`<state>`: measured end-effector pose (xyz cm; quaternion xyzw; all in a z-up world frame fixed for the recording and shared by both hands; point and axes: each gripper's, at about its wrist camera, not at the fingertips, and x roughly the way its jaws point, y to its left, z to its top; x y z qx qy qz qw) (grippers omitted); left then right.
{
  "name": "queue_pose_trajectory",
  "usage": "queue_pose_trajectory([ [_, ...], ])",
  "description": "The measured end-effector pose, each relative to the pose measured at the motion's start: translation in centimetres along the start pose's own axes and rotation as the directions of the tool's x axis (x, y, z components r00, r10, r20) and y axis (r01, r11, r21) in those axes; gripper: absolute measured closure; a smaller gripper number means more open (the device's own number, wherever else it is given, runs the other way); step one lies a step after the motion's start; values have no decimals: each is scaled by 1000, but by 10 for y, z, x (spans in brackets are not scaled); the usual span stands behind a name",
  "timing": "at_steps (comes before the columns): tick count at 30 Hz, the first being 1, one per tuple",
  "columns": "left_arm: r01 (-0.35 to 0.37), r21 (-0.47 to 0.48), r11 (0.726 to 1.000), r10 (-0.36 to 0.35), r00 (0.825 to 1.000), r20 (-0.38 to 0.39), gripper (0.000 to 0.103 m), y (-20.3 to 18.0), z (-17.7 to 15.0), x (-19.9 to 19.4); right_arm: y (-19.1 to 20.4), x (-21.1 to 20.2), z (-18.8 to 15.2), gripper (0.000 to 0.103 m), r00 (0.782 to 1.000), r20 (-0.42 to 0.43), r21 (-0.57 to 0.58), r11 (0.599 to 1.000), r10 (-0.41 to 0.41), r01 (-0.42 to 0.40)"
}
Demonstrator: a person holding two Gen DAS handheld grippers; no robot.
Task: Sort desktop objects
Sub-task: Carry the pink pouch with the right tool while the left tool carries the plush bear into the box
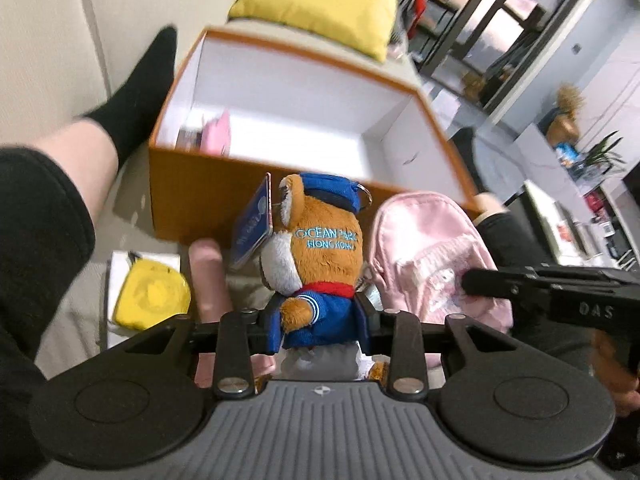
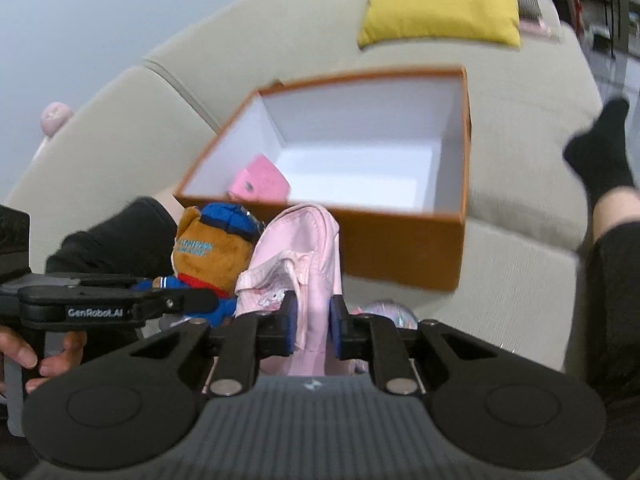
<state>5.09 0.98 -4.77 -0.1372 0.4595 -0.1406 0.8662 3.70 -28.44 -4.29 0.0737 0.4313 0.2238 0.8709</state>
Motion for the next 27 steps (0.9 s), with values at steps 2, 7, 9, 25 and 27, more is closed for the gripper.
queue_pose_trajectory([
  [2, 15, 21, 1000, -15, 999, 30, 64, -5, 6, -15, 10, -13, 11, 86, 999, 35, -33, 999, -5, 6],
  [7, 29, 65, 997, -37, 992, 124, 64, -19, 35, -44, 28, -31, 46, 86, 993, 115, -91, 995, -28, 39],
  [9, 27, 79, 996, -39, 988, 152, 64, -20, 52, -50, 33, -30, 64, 86, 989, 142, -104, 993, -46, 61],
  [25, -93, 107, 990, 97, 995, -33, 64, -3, 122, 67, 8, 80, 119, 86, 973, 31, -98, 968, -229, 231],
  [27, -110, 132, 985, 120, 990, -70, 64, -1, 117, 82, 4, 95, 116, 86, 973, -6, -95, 969, -229, 228],
])
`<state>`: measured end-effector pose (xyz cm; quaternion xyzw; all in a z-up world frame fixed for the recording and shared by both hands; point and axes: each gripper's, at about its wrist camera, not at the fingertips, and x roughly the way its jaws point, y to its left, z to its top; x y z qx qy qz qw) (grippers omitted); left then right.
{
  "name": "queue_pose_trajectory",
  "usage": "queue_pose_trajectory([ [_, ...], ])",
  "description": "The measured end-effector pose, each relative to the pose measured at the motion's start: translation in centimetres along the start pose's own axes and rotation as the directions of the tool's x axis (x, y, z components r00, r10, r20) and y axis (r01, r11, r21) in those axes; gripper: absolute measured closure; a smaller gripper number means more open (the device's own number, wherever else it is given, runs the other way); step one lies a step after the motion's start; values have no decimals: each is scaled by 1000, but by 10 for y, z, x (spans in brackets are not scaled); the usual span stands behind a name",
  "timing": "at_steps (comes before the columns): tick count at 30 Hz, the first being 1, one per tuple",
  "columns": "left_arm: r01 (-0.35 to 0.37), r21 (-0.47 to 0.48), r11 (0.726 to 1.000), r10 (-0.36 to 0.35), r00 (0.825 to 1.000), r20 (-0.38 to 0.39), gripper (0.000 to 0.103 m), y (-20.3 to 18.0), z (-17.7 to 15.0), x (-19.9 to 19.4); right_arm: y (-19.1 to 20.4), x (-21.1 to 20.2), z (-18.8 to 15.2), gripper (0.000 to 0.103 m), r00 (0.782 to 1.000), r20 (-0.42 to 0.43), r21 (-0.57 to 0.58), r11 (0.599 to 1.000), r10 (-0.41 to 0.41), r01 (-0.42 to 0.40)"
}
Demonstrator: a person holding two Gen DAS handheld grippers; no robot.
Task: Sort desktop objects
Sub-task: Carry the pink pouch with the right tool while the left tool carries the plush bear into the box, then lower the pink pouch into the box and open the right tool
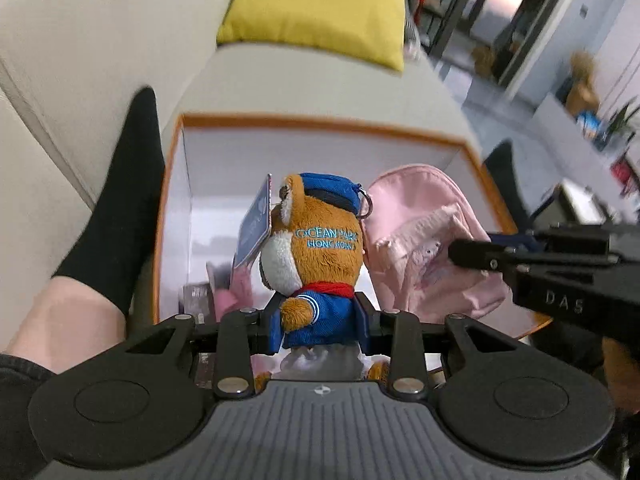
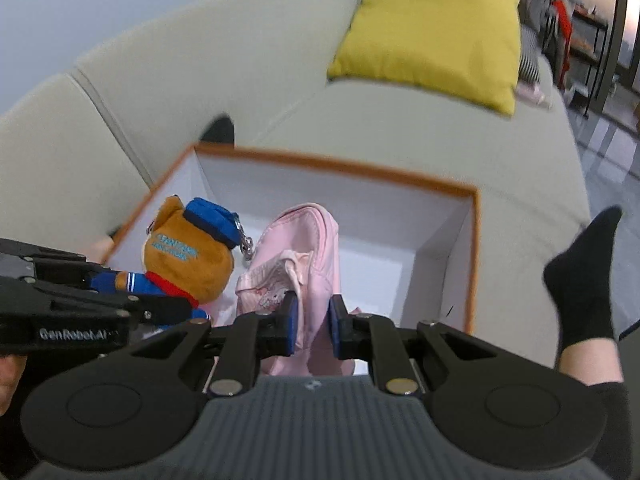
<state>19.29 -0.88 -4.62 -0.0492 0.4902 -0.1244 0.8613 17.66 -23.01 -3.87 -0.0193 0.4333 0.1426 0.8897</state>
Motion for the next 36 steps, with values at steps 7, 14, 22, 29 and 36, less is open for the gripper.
queue_pose_trajectory([
  [7, -75, 84, 994, 82, 994, -77, 64, -1, -4, 23, 9, 37, -4, 86, 994, -105, 3, 1000, -2, 2],
  [14, -106, 155, 982, 125, 985, -119, 62, -8, -9, 36, 13, 56, -6, 86, 982, -181, 64, 997, 52, -41],
  [22, -68, 154, 986, 93, 982, -162, 56, 1, -8, 48, 10, 60, -3, 85, 966, -202, 190, 974, 162, -123],
  [29, -40, 135, 990, 59, 989, -139, 48, 5, -6, 36, 15, 58, 3, 85, 963, -196, 211, 967, 186, -143],
  [36, -15, 154, 988, 31, 994, -101, 64, 9, -11, 23, 37, 51, 13, 85, 967, -212, 110, 986, 145, -123],
])
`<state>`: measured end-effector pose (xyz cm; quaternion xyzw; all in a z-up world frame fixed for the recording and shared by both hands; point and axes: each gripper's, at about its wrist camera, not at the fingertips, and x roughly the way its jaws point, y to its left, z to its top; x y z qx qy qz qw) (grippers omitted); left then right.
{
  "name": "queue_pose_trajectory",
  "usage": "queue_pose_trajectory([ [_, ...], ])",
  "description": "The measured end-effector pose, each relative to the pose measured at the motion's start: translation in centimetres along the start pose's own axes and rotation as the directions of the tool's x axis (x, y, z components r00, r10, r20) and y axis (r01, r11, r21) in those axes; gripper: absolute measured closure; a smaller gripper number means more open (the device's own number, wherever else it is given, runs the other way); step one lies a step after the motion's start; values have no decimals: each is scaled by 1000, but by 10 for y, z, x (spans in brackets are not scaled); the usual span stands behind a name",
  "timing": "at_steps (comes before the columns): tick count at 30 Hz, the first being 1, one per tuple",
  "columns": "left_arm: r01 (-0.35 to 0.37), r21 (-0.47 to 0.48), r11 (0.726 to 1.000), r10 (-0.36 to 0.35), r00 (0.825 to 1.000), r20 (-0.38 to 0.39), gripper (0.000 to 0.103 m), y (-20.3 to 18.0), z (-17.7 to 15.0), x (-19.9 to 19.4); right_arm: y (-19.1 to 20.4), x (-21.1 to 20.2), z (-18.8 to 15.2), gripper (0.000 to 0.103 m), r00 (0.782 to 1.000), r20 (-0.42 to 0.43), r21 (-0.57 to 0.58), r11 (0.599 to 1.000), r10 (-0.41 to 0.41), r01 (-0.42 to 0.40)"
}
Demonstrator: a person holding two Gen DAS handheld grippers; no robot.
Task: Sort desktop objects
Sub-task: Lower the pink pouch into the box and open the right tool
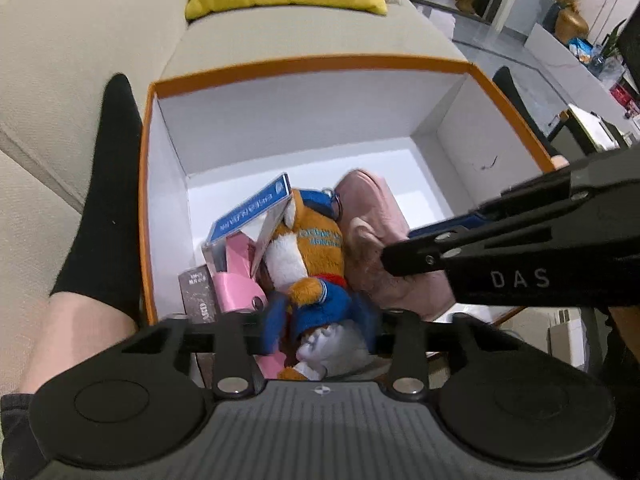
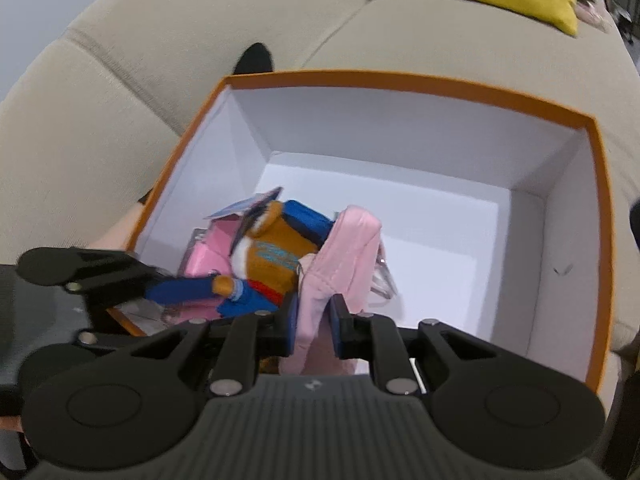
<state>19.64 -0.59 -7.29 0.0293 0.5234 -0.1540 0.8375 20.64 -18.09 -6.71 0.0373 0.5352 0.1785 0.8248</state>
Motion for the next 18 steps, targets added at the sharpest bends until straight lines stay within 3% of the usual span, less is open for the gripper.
queue_pose_trajectory([
  [2, 29, -8, 1000, -29, 1000, -4, 69, 0, -1, 4, 4, 6, 3, 84, 1000, -19, -4, 1000, 5, -5],
  [10, 91, -55, 994, -90, 996, 14, 69, 12, -5, 4, 4, 22, 8, 82, 998, -43, 40, 998, 54, -52],
  [15, 83, -46, 995, -82, 996, 32, 69, 9, -7, 1, 6, 20, 7, 82, 998, -33, 24, 999, 47, -46],
  [18, 78, -48, 996, -75, 995, 59, 69, 8, -10, -5, 5, 12, 7, 72, 998, -11, 14, 998, 58, -57],
])
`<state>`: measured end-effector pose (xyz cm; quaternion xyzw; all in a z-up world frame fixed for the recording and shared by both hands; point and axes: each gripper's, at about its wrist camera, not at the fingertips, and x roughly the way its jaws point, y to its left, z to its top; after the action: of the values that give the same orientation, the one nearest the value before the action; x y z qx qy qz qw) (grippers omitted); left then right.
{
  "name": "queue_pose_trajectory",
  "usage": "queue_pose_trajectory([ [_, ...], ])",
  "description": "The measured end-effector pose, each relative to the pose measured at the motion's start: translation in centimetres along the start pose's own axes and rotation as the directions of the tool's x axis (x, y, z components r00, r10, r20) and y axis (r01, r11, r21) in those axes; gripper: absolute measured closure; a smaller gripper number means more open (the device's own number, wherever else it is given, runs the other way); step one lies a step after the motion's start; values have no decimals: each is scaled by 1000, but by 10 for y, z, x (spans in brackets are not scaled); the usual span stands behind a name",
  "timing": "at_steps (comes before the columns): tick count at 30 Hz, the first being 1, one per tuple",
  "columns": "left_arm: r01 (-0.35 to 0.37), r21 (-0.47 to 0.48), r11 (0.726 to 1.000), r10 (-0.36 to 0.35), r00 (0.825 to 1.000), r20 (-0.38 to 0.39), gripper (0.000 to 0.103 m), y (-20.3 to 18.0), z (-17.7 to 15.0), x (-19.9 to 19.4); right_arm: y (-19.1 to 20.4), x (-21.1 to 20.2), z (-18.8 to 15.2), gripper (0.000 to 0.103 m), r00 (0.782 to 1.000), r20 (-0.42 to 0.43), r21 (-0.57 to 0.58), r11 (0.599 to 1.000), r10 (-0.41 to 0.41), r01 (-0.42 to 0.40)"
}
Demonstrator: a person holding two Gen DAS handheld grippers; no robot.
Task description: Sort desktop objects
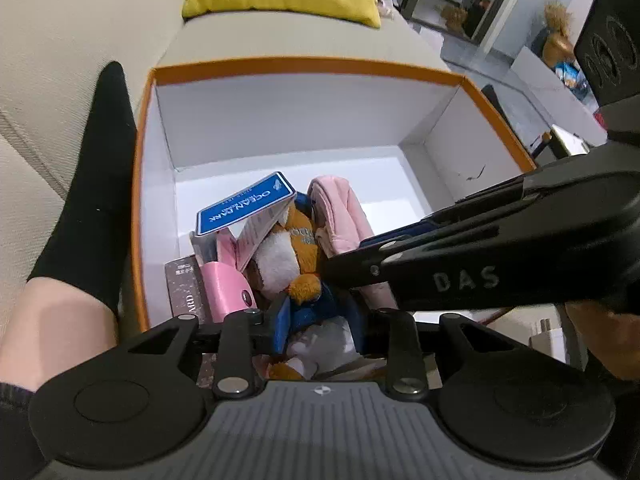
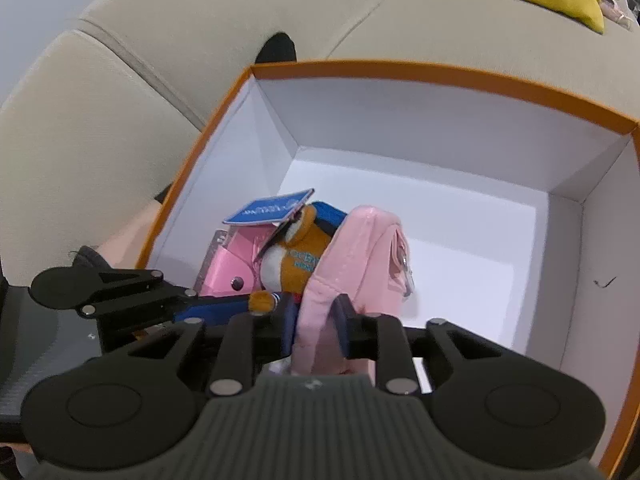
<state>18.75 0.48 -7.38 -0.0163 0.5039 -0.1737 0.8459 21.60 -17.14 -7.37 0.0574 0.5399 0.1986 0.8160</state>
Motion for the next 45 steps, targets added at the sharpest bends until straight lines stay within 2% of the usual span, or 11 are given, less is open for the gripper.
queue_pose_trajectory([
  [1, 7, -10, 1000, -7, 1000, 8, 69, 1, -1, -2, -1, -2, 0, 68, 1000, 5, 9, 1000, 11, -11],
  [9, 20, -26, 999, -19, 999, 38, 69, 3, -6, -9, -17, -25, 3, 66, 995, 97, 56, 998, 24, -30],
  [13, 21, -27, 999, -20, 999, 39, 69, 3, -5, -9, -35, -29, -1, 49, 994, 100, 97, 995, -47, 37],
  [15, 18, -26, 999, -17, 999, 41, 69, 3, -6, -9, -45, -21, -4, 49, 993, 65, 132, 987, -99, 90],
  [24, 18, -36, 999, -17, 999, 40, 69, 3, -7, -11, -67, -20, -18, 54, 999, 32, 226, 974, 16, -23],
  [26, 18, -38, 999, -16, 999, 42, 69, 3, -7, -10, -72, -20, -22, 66, 997, 24, 258, 964, 67, -71],
  [30, 17, -41, 999, -15, 999, 41, 69, 2, -7, -9, -69, -18, -27, 75, 994, 29, 274, 955, 106, -110],
  [33, 19, -46, 999, -17, 999, 46, 69, 3, -7, -10, -55, -28, -28, 81, 998, 49, 242, 969, 47, -57],
  [37, 20, -44, 999, -17, 998, 53, 69, 2, -8, -12, -22, -40, -25, 83, 991, 67, 141, 984, -115, 105],
  [41, 23, -53, 998, -20, 998, 61, 69, 3, -9, -15, -6, -20, -20, 82, 991, -2, 117, 984, -133, 132],
  [45, 26, -60, 998, -21, 996, 82, 69, 3, -12, -23, 7, -11, -16, 82, 991, -5, 101, 986, -131, 131],
])
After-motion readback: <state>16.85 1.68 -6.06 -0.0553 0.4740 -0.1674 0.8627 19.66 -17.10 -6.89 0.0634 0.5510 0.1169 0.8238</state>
